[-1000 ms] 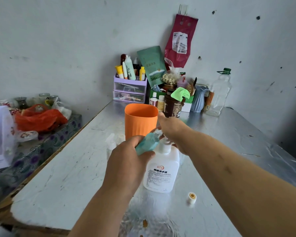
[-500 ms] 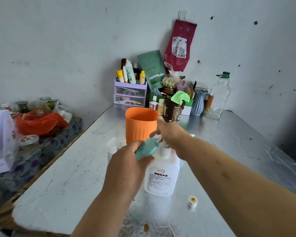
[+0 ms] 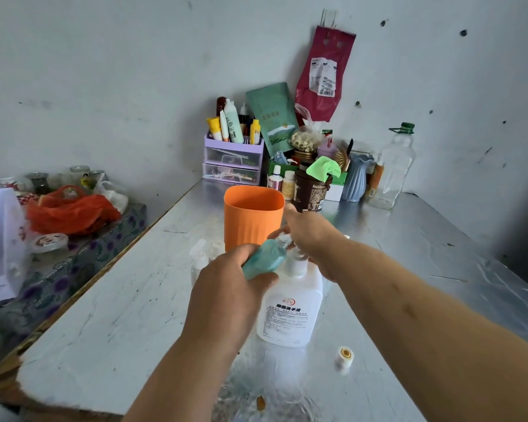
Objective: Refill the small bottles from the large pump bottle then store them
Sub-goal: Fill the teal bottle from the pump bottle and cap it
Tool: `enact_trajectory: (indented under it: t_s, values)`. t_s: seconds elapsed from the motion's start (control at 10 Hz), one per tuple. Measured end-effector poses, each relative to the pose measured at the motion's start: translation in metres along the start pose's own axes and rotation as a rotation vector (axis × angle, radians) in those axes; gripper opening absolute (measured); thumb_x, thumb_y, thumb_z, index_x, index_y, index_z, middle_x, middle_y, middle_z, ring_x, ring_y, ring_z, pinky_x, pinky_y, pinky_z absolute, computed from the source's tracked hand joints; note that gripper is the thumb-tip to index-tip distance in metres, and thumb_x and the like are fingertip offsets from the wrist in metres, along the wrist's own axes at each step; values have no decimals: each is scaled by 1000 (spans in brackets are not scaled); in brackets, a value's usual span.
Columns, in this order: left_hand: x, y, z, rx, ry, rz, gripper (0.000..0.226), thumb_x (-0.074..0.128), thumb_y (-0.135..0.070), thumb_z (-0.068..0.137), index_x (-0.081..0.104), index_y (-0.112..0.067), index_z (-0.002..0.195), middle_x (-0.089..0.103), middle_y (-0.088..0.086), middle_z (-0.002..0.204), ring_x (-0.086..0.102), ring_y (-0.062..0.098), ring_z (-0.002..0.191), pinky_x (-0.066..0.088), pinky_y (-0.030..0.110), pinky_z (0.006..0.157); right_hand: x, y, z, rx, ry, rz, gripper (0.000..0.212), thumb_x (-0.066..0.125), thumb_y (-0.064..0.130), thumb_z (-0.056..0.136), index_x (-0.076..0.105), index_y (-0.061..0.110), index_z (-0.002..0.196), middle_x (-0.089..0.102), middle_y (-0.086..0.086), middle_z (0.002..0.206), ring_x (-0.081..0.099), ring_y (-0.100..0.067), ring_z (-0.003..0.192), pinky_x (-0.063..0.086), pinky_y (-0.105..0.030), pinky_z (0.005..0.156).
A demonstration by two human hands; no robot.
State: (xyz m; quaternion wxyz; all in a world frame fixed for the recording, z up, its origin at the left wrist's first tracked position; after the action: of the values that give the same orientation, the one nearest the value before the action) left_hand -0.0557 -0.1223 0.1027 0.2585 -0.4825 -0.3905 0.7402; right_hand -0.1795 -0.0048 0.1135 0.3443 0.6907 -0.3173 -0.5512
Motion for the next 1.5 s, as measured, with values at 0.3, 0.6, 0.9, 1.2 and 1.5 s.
enact_trajectory:
  t_s: [0.3,0.6,0.9,1.2,1.5]
  values:
    - [2,3,-2,2,22,53,42,71,-37,85,61,-33,126,69,-12,112,65,11,95,55,37,85,2,2,-9,5,-7,-57,39,28,18,103,50,0,130,56,-26,125,44,-25,90,44,-40,90]
    - [-6,-4,-4,33,1,68,45,71,-37,86,59,-32,129,68,-12,117,64,11,100,54,35,89,-5,17,-26,-10,41,4,70,18,56,99,60,4,123,58,-8,105,48,-17,78,39,-30,66]
    - [-5,-3,-2,20,-3,24,40,72,-36,84,61,-35,123,69,-14,107,65,10,94,55,38,85,-5,12,-19,-1,-7,-71,59,23,43,101,60,1,120,59,-15,104,40,-16,62,28,-27,51]
    - [3,4,0,-14,12,26,37,73,-35,84,63,-35,120,70,-13,105,66,12,90,55,39,83,-1,3,-16,-11,-5,-61,38,25,10,102,45,-6,132,50,-31,130,38,-24,92,33,-34,80]
    - [-2,-3,-6,16,7,63,41,70,-39,86,60,-34,125,68,-12,114,65,11,96,55,36,86,-5,11,-20,-10,9,20,61,22,46,101,64,3,114,60,-6,88,46,-16,69,36,-29,59]
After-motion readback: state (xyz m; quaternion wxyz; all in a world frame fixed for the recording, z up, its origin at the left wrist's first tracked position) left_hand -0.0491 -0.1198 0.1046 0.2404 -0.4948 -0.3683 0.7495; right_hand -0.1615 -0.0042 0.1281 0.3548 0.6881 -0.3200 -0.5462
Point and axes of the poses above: each hand's wrist, its own z-axis towards the middle knuckle, its own x-axis out of the palm, y = z × x, the point moved 8 cm from there along z, towards the middle knuckle
